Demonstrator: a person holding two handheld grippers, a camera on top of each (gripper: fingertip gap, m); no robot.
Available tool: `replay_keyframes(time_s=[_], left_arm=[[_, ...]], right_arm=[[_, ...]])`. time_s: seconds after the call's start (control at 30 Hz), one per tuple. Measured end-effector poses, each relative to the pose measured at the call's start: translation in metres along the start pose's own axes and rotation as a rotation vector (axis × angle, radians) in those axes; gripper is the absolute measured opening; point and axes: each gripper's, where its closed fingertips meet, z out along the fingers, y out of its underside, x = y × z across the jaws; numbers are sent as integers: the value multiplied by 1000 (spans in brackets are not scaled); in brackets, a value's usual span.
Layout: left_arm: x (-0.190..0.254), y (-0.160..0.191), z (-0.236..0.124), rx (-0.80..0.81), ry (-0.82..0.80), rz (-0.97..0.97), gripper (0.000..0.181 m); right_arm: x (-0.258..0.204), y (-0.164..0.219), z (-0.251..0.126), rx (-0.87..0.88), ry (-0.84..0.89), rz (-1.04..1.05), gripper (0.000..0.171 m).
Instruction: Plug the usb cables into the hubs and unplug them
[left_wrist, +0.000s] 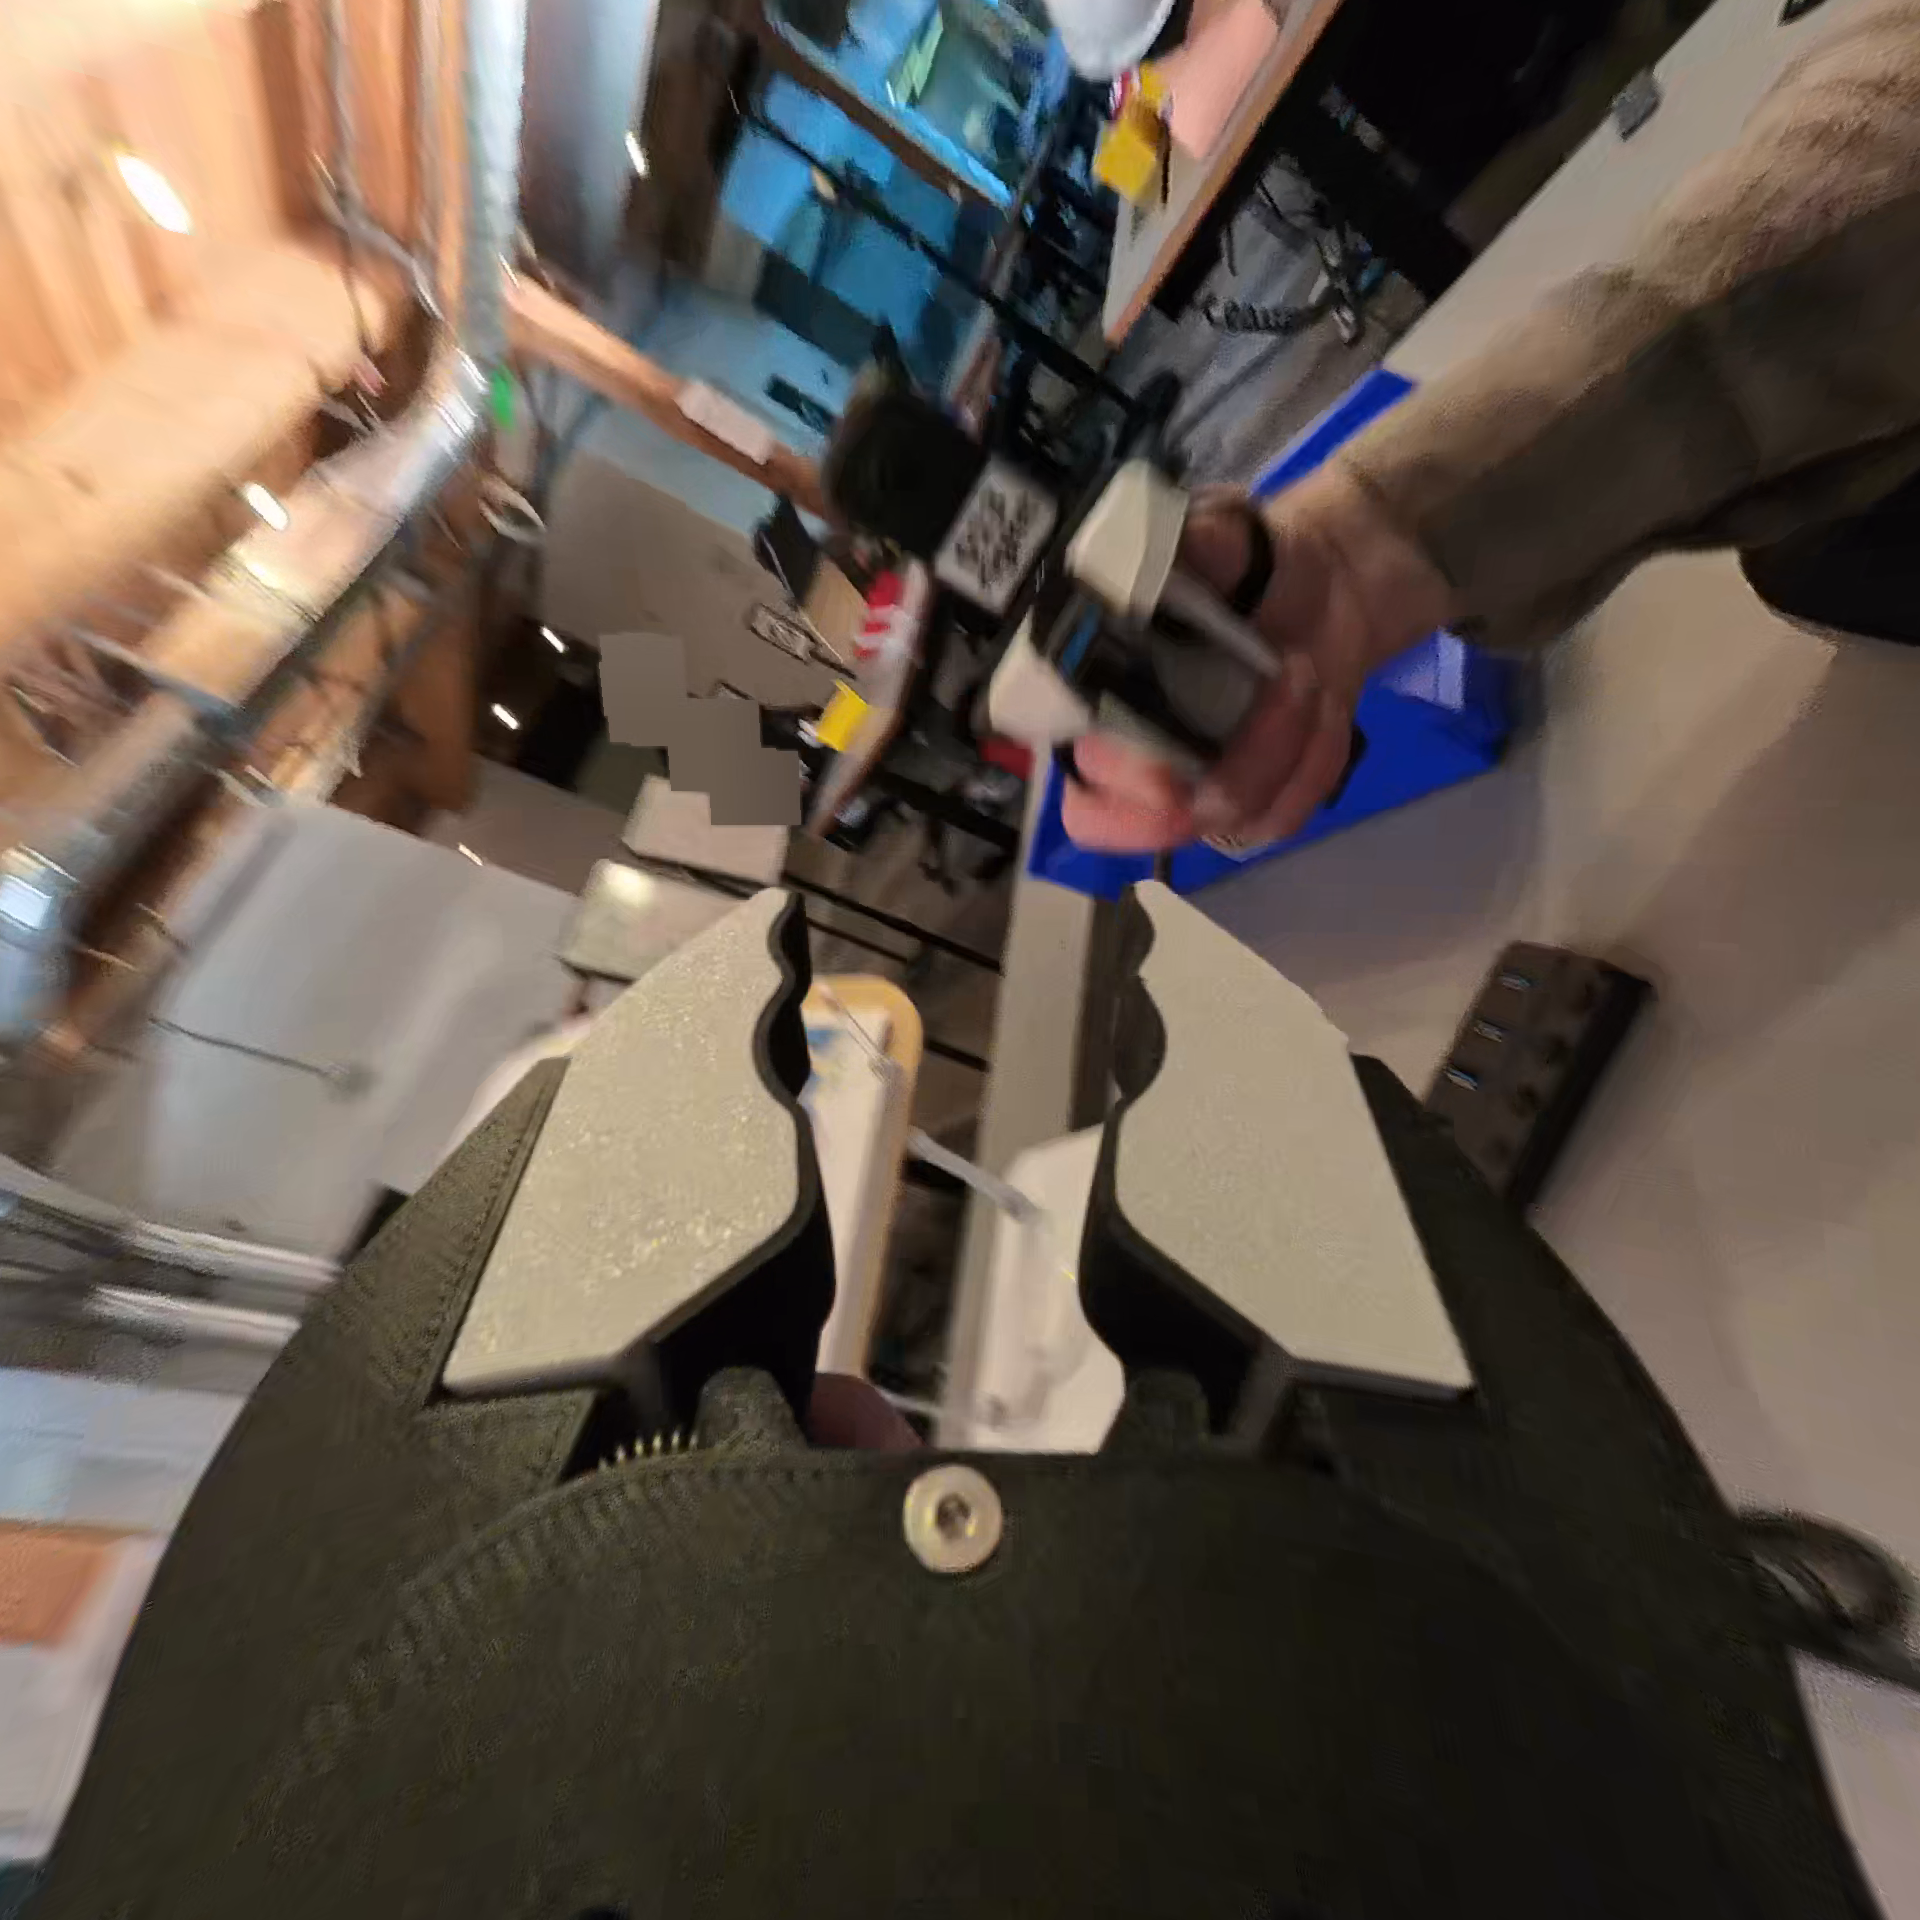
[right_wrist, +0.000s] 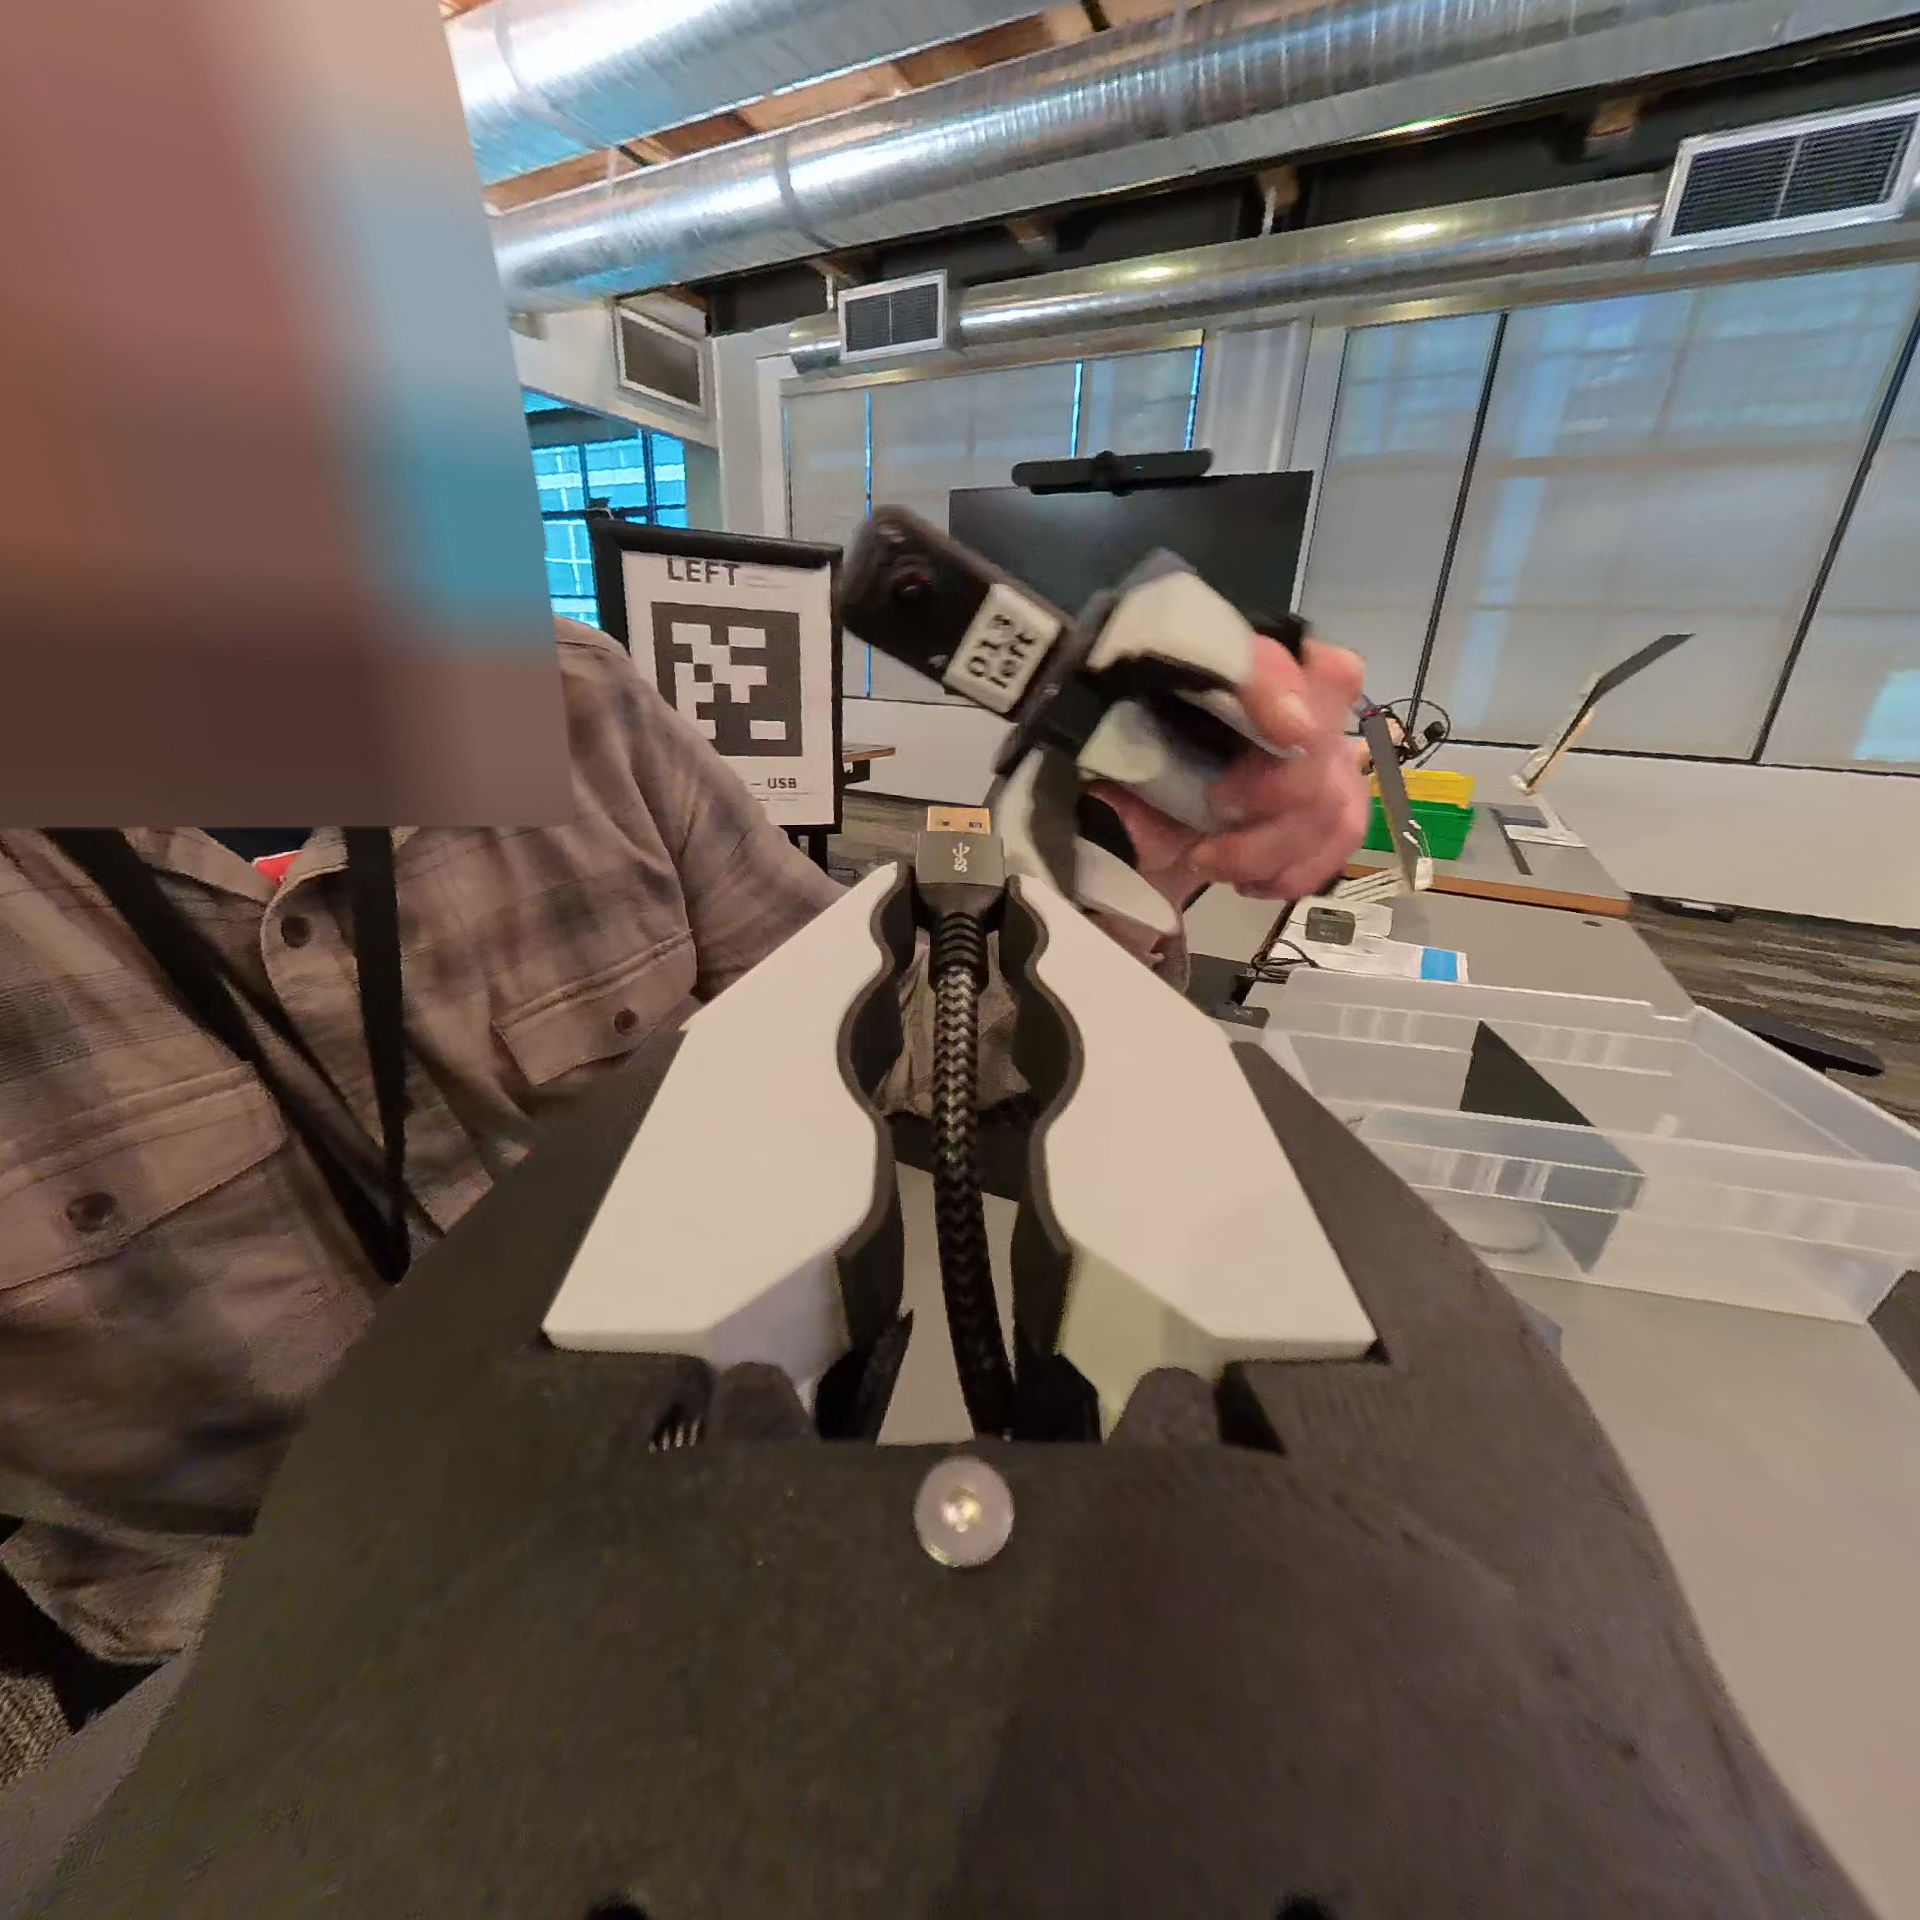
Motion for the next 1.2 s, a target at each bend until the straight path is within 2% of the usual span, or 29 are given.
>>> replay_keyframes(time_s=[0.03, 0.13, 0.23, 0.43, 0.5, 0.67, 0.97, 1.1, 1.2], left_arm=[[3, 21, 3, -45, 51, -67, 59], [31, 83, 16, -167, 225, -229, 67], [71, 146, 34, -334, 350, -257, 74], [146, 211, 57, -520, 556, -273, 88], [158, 226, 61, -535, 575, -315, 90], [168, 229, 75, -503, 624, -316, 83], [192, 218, 82, -495, 995, -449, 61], [193, 218, 84, -497, 1006, -448, 58], [189, 221, 79, -536, 974, -376, 57]], right_arm=[[2, 1, -1, 0, 6, 2, 13], [7, 8, -2, -14, 23, 8, 13], [11, 12, -4, -20, 39, 6, 14], [11, 9, -10, -12, 45, -7, 14], [10, 7, -12, -9, 45, -12, 14], [5, 3, -12, -21, 37, -32, 14], [4, 0, -16, -20, 36, -44, 14], [2, -2, -17, -27, 38, -53, 14], [3, -5, -21, -27, 51, -63, 13]])
